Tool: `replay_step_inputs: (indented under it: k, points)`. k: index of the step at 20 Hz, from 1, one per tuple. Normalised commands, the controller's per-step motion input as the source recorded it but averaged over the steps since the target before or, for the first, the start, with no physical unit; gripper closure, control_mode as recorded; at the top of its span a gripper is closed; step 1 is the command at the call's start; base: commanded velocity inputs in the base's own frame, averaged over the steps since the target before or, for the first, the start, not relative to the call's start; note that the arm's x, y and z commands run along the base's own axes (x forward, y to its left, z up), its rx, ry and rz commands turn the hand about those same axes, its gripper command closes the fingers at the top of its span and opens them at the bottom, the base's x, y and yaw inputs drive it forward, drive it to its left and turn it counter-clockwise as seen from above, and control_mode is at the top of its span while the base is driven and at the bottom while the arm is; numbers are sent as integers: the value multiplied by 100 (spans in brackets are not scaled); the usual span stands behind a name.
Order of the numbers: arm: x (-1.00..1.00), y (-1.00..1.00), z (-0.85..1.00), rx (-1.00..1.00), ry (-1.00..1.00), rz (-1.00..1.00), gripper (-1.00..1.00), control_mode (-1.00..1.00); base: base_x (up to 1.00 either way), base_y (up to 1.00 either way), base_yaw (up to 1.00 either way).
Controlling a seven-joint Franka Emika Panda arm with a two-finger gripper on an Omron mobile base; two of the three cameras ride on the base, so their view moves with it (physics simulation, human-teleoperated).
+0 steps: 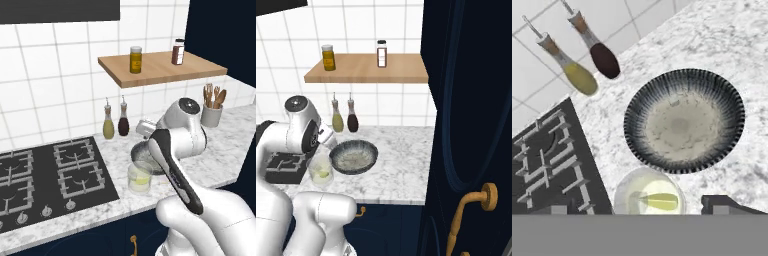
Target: Grab a lemon wedge from the fridge and one ice cube from the ice bowl, and put them in the glass of lemonade.
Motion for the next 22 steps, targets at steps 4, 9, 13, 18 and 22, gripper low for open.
replay_step_inputs:
  k: [4,9,13,18,22]
  points:
    - [-48,-100,-1,54,-23,0,-100,-100,0,0,0]
    - [-53,-57,40,17,-54,6,-100,-100,0,0,0]
    - [-32,16,-8,-9,-18,2,-100,-100,0,0,0]
    - [-43,71,-43,-52,-98,15,-100,-100,0,0,0]
    - [-52,83,-4,-45,-47,4,-100,-100,0,0,0]
